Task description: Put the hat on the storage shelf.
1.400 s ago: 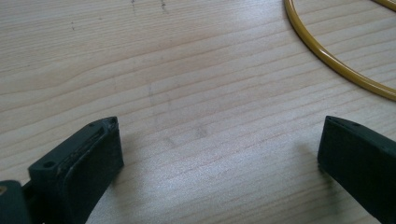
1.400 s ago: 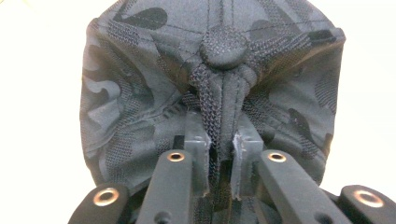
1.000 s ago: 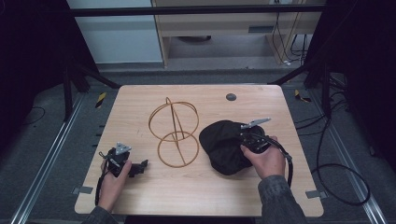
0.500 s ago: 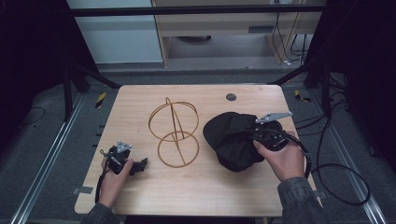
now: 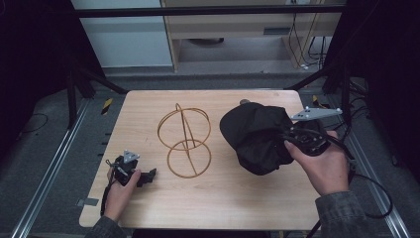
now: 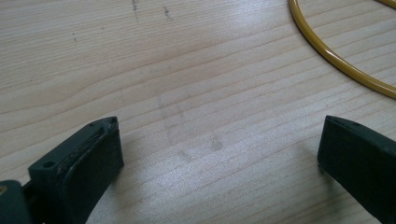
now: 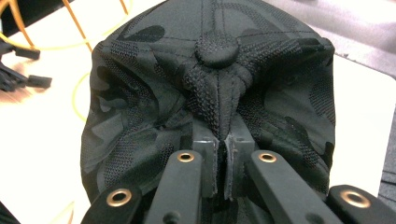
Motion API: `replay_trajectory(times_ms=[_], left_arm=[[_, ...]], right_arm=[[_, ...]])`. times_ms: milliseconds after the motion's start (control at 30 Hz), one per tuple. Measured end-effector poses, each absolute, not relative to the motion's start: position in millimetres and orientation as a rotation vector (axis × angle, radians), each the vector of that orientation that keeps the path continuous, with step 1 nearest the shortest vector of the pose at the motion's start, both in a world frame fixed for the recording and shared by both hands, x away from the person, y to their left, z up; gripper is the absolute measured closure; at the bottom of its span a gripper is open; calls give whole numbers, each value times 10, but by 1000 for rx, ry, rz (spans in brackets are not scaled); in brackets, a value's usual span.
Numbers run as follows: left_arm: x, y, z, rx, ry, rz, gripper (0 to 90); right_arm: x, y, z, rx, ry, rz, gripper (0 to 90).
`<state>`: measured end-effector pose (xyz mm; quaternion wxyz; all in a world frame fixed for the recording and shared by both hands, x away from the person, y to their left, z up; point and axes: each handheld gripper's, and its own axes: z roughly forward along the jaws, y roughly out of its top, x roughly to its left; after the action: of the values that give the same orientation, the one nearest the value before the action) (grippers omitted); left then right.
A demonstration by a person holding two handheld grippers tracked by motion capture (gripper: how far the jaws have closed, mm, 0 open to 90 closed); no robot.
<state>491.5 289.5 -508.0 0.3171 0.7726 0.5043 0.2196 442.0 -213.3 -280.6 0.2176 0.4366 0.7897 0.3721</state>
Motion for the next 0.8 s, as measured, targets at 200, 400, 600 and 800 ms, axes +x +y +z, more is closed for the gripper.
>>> replay_trajectory(times_ms=[200, 400, 600, 800], left_arm=[[4914, 2895, -5080, 2033, 1328, 578, 0], [4915, 2895, -5080, 2033, 1328, 578, 0], [4914, 2895, -5079, 2035, 1327, 578, 0], [4914, 2895, -5078, 2036, 1328, 577, 0]], right_arm=[[4317, -2169, -2636, 1196, 2140, 1097, 859], [4277, -2130, -2468, 1179, 2107, 1135, 859], [4295, -2051, -2325, 1143, 2092, 1167, 860], [4334, -1929, -2248, 1124, 2085, 1191, 860]])
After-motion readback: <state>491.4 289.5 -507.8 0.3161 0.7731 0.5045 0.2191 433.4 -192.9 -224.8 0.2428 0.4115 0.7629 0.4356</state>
